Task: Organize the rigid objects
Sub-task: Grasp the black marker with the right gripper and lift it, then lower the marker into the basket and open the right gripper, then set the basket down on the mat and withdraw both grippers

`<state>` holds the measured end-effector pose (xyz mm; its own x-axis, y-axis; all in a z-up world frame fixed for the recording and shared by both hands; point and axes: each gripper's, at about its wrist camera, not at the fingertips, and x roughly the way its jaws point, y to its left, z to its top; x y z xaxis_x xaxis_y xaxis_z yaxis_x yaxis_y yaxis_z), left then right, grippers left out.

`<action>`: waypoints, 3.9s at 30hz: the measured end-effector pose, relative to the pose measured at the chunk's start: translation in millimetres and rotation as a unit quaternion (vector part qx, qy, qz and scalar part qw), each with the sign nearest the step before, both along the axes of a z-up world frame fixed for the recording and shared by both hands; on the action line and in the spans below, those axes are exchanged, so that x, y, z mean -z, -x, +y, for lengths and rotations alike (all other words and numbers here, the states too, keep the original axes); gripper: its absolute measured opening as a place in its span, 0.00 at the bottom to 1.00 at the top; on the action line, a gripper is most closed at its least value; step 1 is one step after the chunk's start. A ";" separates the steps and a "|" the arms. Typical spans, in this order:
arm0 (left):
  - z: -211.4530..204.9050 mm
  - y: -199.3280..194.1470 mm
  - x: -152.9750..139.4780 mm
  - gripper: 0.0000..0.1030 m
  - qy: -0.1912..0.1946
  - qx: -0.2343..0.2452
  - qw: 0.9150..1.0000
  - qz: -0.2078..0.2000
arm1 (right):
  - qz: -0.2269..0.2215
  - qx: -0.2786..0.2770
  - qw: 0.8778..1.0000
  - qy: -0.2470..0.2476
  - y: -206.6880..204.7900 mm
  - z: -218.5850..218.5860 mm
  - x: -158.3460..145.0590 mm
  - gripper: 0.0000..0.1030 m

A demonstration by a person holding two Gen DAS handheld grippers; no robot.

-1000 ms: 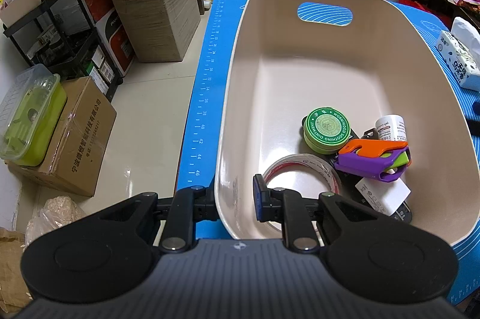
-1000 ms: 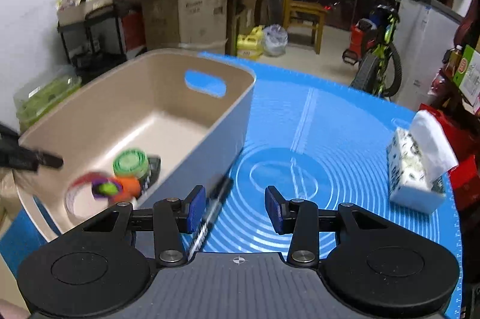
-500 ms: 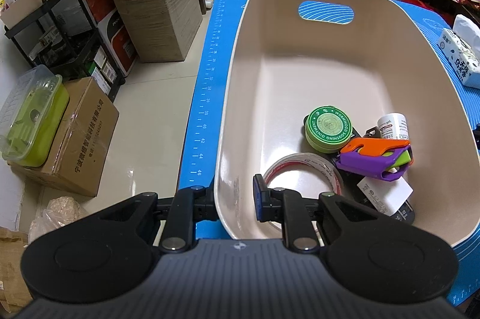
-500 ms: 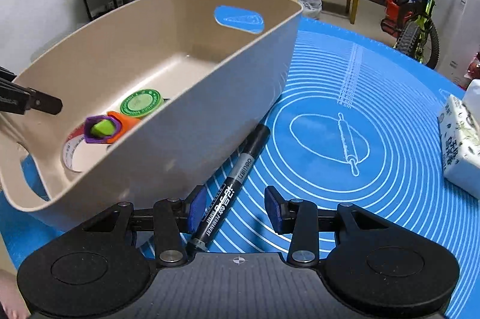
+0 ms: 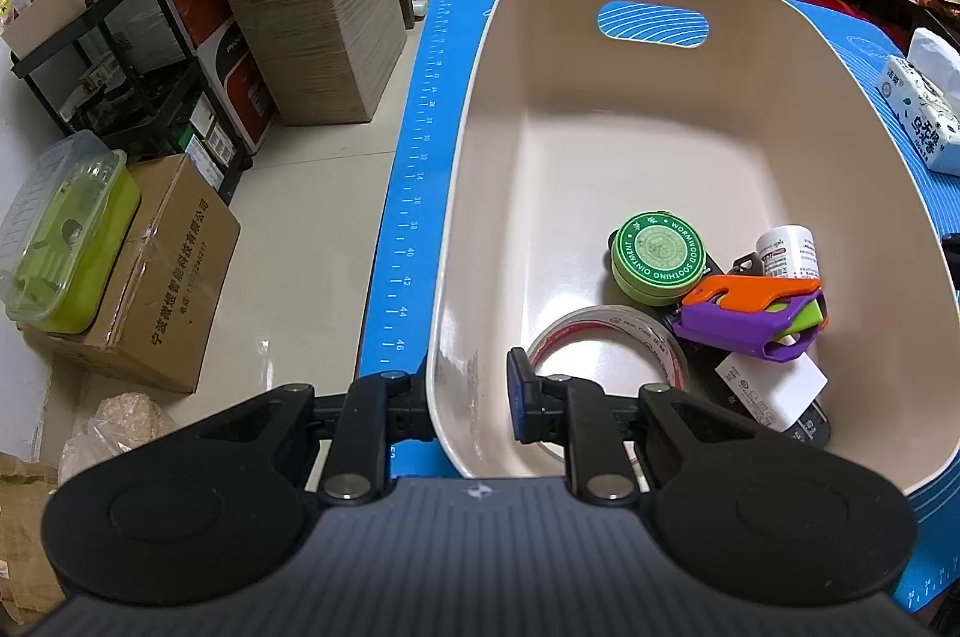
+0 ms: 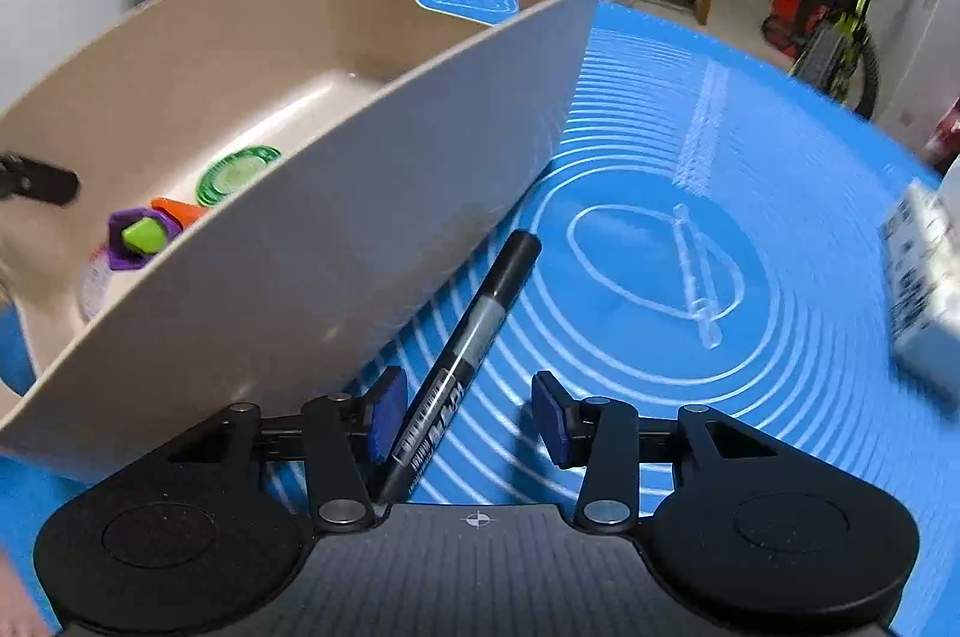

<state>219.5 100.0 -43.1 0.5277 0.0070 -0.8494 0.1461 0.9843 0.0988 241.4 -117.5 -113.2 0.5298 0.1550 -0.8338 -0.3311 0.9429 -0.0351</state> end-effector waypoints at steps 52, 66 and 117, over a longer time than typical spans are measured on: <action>-2.6 3.3 -1.3 0.24 0.004 0.002 1.000 -0.001 | -0.140 0.034 0.982 -0.126 29.7 52.7 -125.6 0.23; -2.7 2.8 -3.0 0.25 0.004 0.001 1.000 0.000 | -0.048 0.021 0.995 -0.089 16.9 84.1 -74.4 0.25; -72.1 230.1 -131.9 0.80 0.034 0.015 0.989 -0.146 | -0.184 0.131 0.970 -0.090 302.3 -21.7 -209.5 0.96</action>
<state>-10.7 27.9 88.8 0.7503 -0.0633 -0.6581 0.1494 0.9859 0.0755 -60.9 -139.2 96.3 0.8268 0.1014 -0.5532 -0.0765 0.9947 0.0680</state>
